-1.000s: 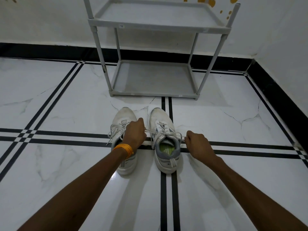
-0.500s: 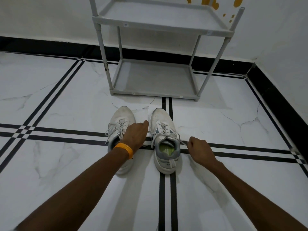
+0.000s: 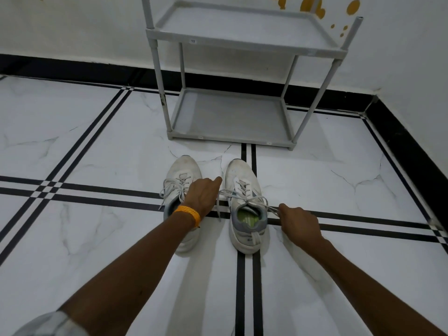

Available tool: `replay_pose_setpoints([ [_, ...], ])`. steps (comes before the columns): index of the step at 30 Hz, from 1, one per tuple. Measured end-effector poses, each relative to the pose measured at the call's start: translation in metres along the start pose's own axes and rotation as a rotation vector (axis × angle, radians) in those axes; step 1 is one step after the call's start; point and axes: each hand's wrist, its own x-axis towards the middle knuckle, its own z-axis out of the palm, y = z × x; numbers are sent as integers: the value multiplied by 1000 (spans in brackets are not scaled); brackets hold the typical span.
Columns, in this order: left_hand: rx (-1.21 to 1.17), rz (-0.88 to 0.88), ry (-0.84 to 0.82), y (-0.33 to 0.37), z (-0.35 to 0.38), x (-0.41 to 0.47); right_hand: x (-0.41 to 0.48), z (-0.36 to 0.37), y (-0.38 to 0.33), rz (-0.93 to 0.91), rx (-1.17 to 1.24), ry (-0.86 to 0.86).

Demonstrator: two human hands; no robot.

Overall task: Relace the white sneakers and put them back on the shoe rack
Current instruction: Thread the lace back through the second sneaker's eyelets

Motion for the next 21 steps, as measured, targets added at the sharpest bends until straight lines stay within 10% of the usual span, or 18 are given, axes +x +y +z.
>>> replay_pose_setpoints([
  [6, -280, -102, 74, 2, -6, -2, 2, -42, -9, 267, 902, -39],
  [14, -497, 209, -37, 42, -3, 3, 10, -47, -68, -111, 214, -3],
  [21, -415, 77, 103, 49, 4, -6, 9, -40, -58, 92, 671, 24],
])
